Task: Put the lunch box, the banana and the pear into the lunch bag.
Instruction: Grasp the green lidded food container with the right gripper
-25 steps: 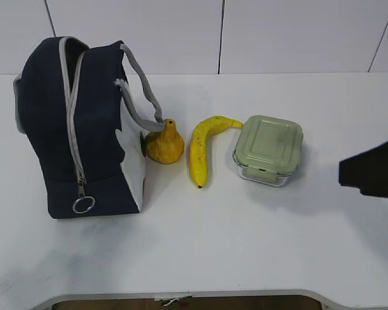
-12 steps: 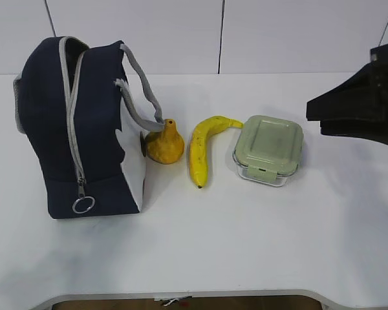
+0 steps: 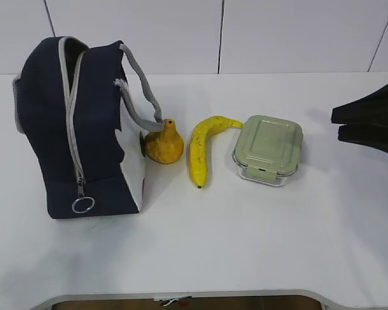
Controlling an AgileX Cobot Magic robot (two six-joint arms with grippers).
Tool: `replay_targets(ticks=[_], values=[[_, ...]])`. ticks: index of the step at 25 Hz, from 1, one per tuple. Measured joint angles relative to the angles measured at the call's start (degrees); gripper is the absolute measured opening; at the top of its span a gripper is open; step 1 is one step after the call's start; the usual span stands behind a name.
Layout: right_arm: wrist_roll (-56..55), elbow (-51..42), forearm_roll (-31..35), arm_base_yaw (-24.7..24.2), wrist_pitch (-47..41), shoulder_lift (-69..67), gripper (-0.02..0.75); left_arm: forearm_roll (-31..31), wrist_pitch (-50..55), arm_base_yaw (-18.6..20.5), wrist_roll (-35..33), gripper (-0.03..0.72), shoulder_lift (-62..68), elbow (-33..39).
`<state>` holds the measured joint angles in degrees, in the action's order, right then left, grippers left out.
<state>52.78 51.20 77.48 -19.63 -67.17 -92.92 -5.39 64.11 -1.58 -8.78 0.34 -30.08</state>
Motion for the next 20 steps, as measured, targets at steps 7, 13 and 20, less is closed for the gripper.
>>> replay_targets(ticks=[7, 13, 20], values=[[1.5, 0.1, 0.7, -0.1, 0.1, -6.2, 0.342, 0.0, 0.0, 0.0, 0.0, 0.244, 0.0, 0.0], [1.6, 0.1, 2.0, -0.1, 0.2, -6.6, 0.363, 0.0, 0.0, 0.0, 0.0, 0.244, 0.0, 0.0], [4.6, 2.6, 2.8, -0.1, 2.8, -8.2, 0.587, 0.0, 0.0, 0.0, 0.0, 0.244, 0.0, 0.0]])
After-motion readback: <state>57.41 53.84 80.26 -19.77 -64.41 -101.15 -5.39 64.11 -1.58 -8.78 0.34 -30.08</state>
